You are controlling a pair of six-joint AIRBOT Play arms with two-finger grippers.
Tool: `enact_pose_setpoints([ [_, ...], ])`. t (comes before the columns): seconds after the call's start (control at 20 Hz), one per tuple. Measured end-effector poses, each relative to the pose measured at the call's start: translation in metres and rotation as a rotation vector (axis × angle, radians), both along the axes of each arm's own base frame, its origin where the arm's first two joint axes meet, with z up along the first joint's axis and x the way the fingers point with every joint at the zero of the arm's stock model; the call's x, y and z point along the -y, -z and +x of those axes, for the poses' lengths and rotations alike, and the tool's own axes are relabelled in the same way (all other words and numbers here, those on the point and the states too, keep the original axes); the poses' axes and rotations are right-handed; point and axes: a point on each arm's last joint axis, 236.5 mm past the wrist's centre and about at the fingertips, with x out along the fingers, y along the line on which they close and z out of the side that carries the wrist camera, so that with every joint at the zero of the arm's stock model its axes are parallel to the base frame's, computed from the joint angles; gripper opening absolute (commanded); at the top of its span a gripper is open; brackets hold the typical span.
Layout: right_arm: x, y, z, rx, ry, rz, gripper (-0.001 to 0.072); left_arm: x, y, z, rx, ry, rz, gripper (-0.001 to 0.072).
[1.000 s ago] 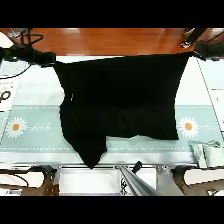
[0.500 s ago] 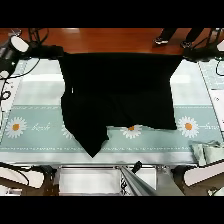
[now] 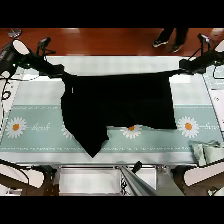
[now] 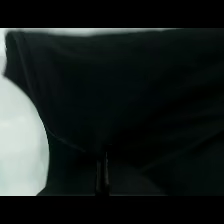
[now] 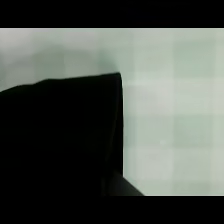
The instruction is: Fold the shirts.
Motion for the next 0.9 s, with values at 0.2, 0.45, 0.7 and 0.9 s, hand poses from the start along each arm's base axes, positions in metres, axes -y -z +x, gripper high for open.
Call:
enact_pose_setpoints([
  [0.2, -0.006, 0.020, -0.026, -0.134, -0.031, 0.024, 0.0021, 0.010, 0.018, -0.030, -0.157, 0.029, -0.018, 0.0056],
  [0.45, -0.008, 0.026, -0.035, -0.183, -0.041, 0.037, 0.0374, 0.007, 0.028, -0.047, -0.254, 0.010, 0.000, 0.0471],
  [0.7, 0.006, 0.003, -0.064, -0.240, -0.071, -0.001, 0.0391, -0.018, 0.015, -0.078, -0.348, -0.004, 0.055, 0.0561],
  [0.9, 0.041, -0.014, -0.105, -0.305, -0.014, -0.042, 0.0497, -0.030, 0.005, -0.124, -0.382, -0.053, 0.055, 0.0589],
])
